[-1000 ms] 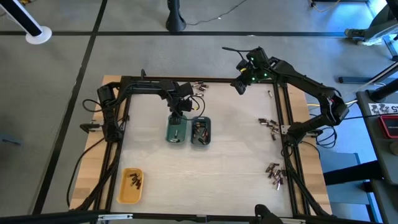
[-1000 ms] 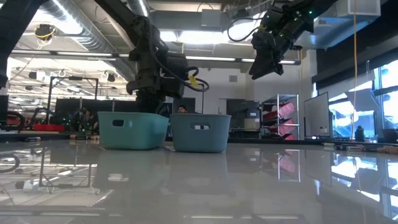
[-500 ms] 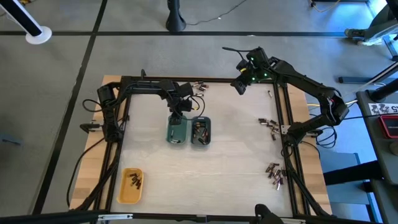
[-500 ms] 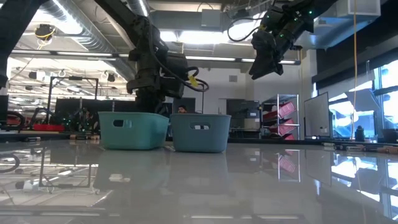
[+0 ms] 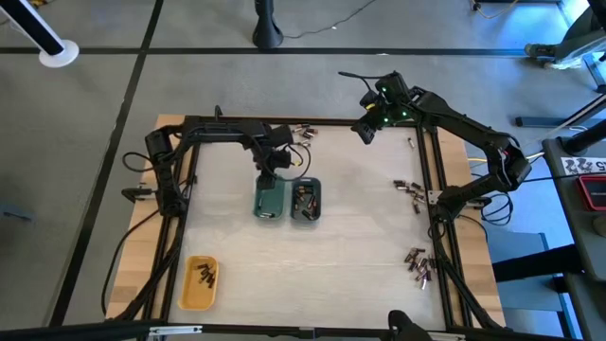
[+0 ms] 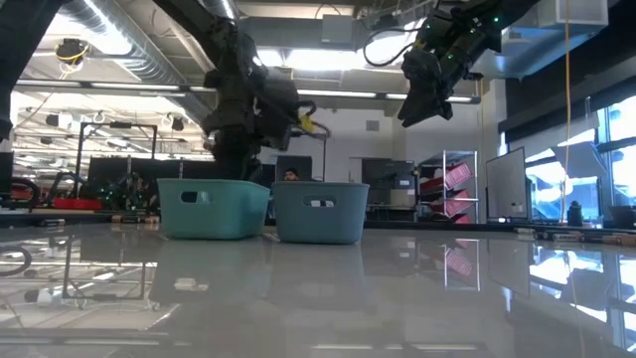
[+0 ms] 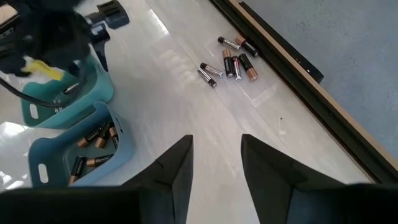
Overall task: Sort batteries
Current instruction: Move the yellow bin to the middle left of the table
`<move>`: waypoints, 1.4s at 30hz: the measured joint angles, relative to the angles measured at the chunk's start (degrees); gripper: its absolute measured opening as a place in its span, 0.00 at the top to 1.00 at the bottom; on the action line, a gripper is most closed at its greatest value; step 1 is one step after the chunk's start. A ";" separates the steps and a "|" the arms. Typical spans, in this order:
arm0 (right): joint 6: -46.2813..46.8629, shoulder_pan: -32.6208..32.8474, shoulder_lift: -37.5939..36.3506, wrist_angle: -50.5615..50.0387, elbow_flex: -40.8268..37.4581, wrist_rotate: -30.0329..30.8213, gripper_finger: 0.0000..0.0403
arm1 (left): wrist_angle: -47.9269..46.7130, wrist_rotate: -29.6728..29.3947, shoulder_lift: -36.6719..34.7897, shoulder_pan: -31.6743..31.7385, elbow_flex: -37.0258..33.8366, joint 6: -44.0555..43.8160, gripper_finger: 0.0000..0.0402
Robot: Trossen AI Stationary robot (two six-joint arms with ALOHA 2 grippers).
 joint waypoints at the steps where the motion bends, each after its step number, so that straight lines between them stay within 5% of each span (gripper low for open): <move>1: 0.00 0.00 0.00 0.05 0.00 0.00 0.66 | -0.04 0.00 -0.61 0.00 0.42 -0.12 0.55; 9: 0.04 0.00 0.00 0.17 0.00 0.02 0.66 | -9.74 -3.75 -5.98 0.00 1.40 -0.99 0.50; 15: 0.09 0.00 0.00 0.03 0.00 0.02 0.66 | -20.42 3.62 -13.52 -3.78 -1.94 -7.74 0.49; 26: 0.66 0.00 0.00 -0.01 0.00 1.21 0.66 | -11.55 1.15 -37.76 -28.63 -20.16 -36.55 0.49; 42: 1.78 0.01 0.00 -0.06 0.00 3.36 0.66 | 1.34 -5.24 -39.48 -60.24 -31.19 -60.05 0.49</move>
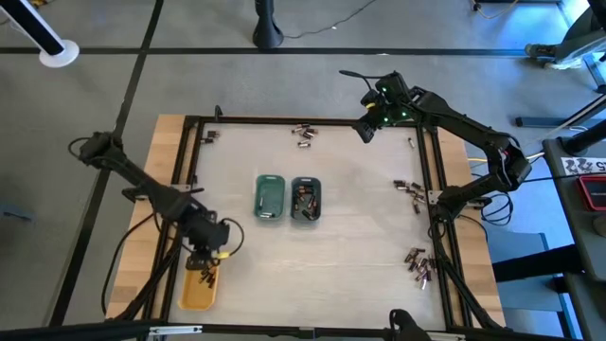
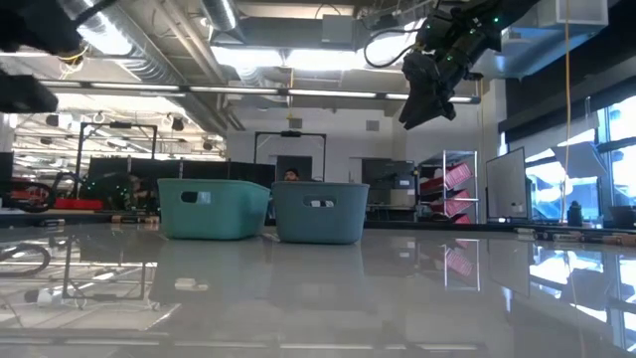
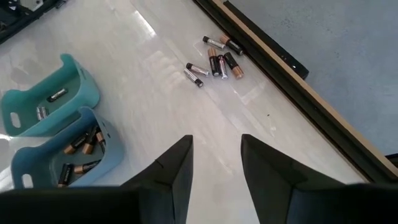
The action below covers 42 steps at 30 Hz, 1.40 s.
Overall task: Sort batteries
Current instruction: Move the yellow bin to the middle left of the table
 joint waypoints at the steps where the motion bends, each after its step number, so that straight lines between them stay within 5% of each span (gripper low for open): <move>1: 0.00 -0.01 0.00 0.00 0.00 0.22 0.66 | 0.96 -0.74 0.00 -0.86 -0.80 -0.93 0.49; 14: 0.00 -0.01 0.00 0.04 0.00 1.16 0.66 | 11.81 -1.84 0.64 -2.06 -8.99 -5.78 0.51; 25: -0.30 -0.01 0.00 0.04 0.00 3.00 0.66 | 15.89 1.19 6.56 -1.44 -8.83 -5.31 0.79; 30: -1.55 -0.01 0.00 0.16 0.00 3.64 0.66 | 16.02 2.78 6.54 1.80 -8.09 -1.40 0.98; 37: -1.55 -0.01 0.00 0.21 0.00 3.68 0.66 | 14.62 7.21 6.54 9.58 -7.76 5.20 0.99; 42: -1.55 -0.01 0.00 0.02 0.00 3.68 0.66 | 6.11 3.23 6.54 16.28 -4.26 14.03 0.99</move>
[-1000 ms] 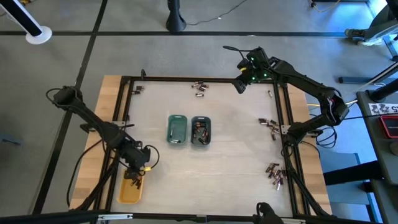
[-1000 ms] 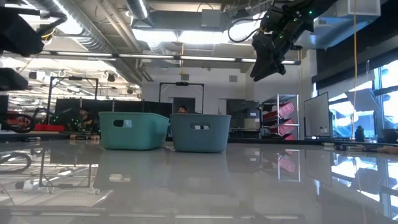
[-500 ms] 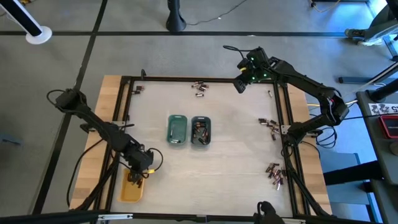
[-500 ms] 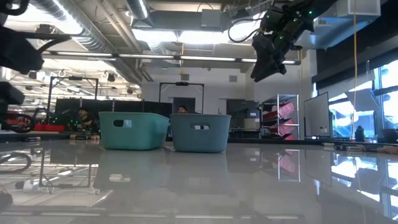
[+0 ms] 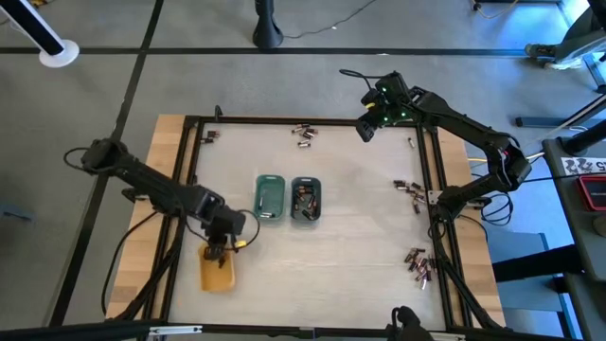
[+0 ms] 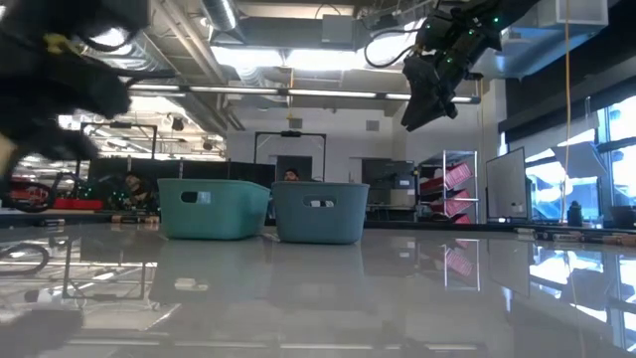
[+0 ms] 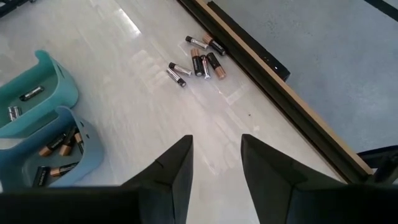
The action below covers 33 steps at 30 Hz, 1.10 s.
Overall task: Sort batteries
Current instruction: Move the yellow bin to the middle left of the table
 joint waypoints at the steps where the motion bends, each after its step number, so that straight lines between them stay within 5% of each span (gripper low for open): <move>1: 0.00 0.00 0.00 0.02 0.00 0.00 0.66 | -1.82 -0.61 0.00 1.58 0.99 2.24 1.00; 13: 0.00 0.00 0.00 0.00 0.00 0.04 0.66 | -13.32 -10.35 0.00 25.06 10.68 35.26 1.00; 21: 0.04 0.00 0.00 0.00 0.00 0.04 0.66 | -9.65 -14.57 2.75 39.62 10.89 57.87 1.00; 33: 1.46 -0.02 0.00 -0.02 0.00 0.07 0.66 | -6.65 -13.06 17.80 45.42 16.06 69.75 1.00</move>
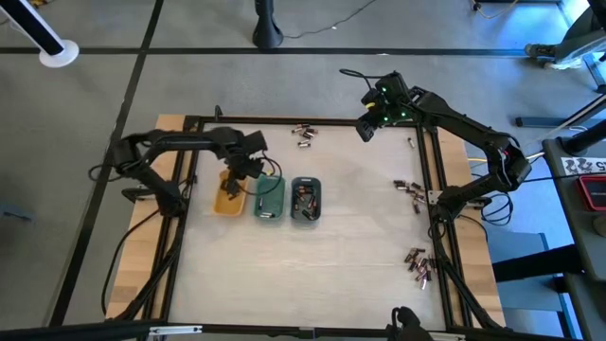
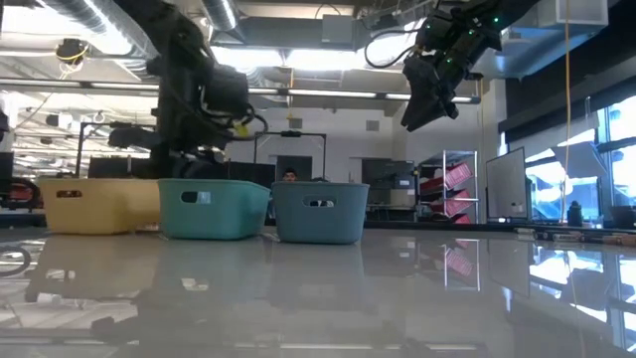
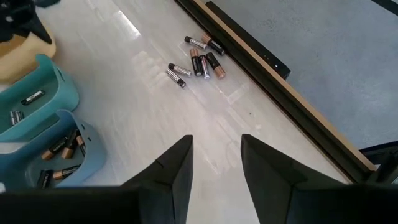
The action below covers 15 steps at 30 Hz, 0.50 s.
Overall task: Sort batteries
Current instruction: Move the yellow bin to the middle left of the table
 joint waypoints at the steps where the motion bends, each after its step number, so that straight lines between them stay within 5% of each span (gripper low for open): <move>1: 0.03 0.00 0.00 0.00 0.00 0.00 0.66 | -0.04 1.17 0.60 0.00 0.36 -0.18 1.00; 15: -0.13 0.00 0.00 0.00 0.00 0.00 0.66 | -0.62 3.64 1.83 -0.07 1.05 -5.22 1.00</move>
